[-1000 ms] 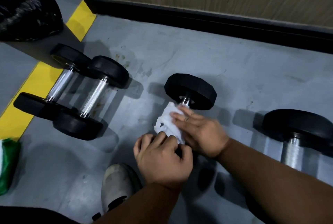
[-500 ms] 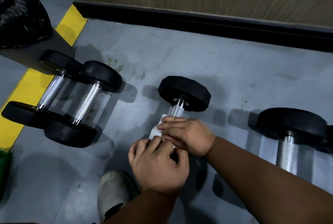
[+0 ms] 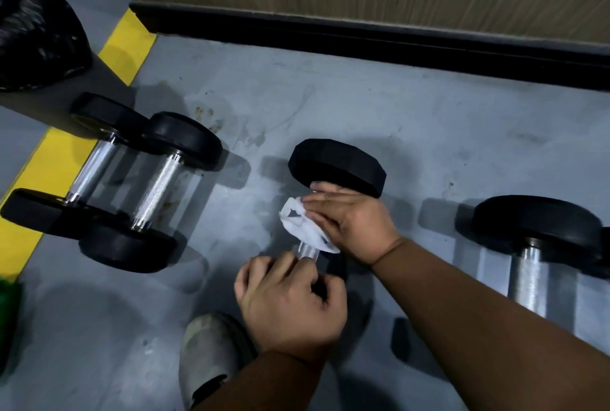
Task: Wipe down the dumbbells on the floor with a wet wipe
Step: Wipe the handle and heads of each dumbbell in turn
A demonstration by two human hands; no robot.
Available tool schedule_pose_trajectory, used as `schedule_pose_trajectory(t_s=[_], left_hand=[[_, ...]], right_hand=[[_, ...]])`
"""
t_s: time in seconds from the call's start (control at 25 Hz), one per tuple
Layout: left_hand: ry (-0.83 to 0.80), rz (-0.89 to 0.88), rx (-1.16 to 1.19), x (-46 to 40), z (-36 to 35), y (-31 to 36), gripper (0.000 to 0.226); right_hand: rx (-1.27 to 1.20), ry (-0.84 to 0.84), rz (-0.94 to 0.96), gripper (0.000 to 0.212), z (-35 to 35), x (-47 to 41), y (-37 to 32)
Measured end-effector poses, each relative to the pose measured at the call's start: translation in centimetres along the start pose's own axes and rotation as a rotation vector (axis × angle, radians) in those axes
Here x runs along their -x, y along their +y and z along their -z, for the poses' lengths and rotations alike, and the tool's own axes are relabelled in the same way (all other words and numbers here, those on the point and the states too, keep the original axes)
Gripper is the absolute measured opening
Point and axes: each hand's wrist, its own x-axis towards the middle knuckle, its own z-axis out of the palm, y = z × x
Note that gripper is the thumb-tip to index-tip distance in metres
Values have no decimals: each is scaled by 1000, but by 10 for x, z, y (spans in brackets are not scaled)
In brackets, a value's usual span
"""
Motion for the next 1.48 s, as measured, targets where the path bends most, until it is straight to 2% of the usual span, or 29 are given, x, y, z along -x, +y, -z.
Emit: schedule_pose_trajectory(t_s=[0.08, 0.24, 0.4, 0.48, 0.56, 0.68, 0.8, 0.96, 1.04, 1.2, 1.28, 1.36, 1.48], left_hand=[[-10, 4, 2, 0, 0, 0, 21], [14, -16, 21, 1, 0, 1, 15], [19, -51, -1, -1, -1, -1, 18], [9, -63, 0, -1, 1, -3, 18], [-6, -86, 7, 0, 0, -3, 17], [-29, -207, 28, 0, 0, -8, 10], [-17, -392, 23, 0, 0, -18, 11], [-63, -609, 18, -4, 5, -31, 24], [-94, -680, 24, -5, 6, -37, 27], [-77, -659, 62, -3, 3, -38, 25], [-49, -655, 63, -4, 2, -36, 24], [-40, -661, 54, -5, 2, -36, 24], [-52, -654, 59, -4, 5, -34, 24]], right_hand=[[-31, -6, 8, 24, -6, 15, -10], [-253, -131, 85, 27, -13, 43, -24], [-117, -86, 39, 30, -5, 9, -6], [-110, -30, -58, 27, -6, 6, -4], [-145, -38, -66, 21, -8, 19, -11], [-308, -207, 50, 19, -8, 38, -22], [-217, -290, 97, 24, -5, 15, -13], [-130, -121, -100, 32, -3, -7, 0], [-129, -97, -100, 31, -6, 9, -10], [-245, -129, 72, 29, -12, 39, -29], [-207, -169, 114, 26, -9, 29, -21], [-155, -154, 37, 25, -7, 12, -11], [-161, -21, -121, 21, -7, 4, -4]])
